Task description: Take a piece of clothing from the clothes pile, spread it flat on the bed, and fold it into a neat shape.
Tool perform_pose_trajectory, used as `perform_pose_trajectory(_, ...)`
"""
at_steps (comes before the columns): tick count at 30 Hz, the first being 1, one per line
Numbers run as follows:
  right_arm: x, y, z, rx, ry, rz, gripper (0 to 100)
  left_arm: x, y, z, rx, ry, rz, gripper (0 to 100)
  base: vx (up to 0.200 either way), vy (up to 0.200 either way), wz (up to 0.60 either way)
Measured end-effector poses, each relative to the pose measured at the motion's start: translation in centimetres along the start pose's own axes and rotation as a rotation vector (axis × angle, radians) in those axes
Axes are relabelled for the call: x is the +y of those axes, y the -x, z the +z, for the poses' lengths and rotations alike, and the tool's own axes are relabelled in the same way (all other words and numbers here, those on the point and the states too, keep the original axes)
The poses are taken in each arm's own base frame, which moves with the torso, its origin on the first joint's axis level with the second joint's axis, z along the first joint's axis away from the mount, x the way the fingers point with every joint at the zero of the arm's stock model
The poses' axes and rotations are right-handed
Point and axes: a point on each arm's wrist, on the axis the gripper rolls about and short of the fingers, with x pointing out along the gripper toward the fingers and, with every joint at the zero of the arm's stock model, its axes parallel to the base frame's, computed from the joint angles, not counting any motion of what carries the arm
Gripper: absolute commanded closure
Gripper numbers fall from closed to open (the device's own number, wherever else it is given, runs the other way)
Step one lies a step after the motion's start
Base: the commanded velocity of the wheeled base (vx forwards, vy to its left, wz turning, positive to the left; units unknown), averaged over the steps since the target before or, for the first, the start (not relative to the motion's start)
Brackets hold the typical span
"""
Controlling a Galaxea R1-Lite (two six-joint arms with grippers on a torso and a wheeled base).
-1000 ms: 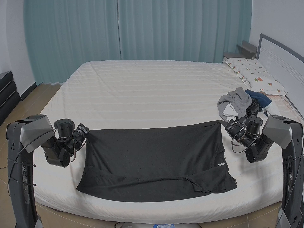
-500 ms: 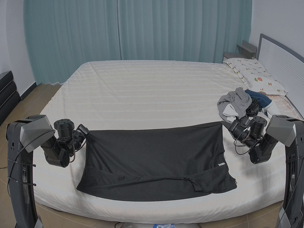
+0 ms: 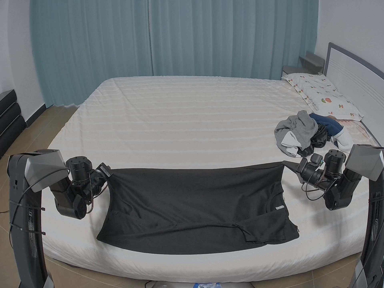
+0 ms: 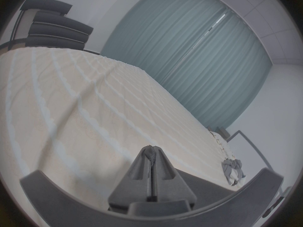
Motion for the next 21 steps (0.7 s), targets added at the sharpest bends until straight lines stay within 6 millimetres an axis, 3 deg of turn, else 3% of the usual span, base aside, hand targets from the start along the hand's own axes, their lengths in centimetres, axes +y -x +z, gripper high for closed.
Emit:
perform_pose_trajectory(10, -0.1, 0.9, -0.1, 0.011, 0.014, -0.018, 100, 0.7, 1.2, -1.0, 0.005, -0.051, 0.002, 100, 0.0, 0.0, 0.0)
perform_pose_trajectory(21, -1.6, 2.0, -3.2, 0.092, 0.07, -0.079, 100, 1.6, 1.3, -2.0, 0.028, -0.128, 0.01, 100, 0.0, 0.0, 0.0)
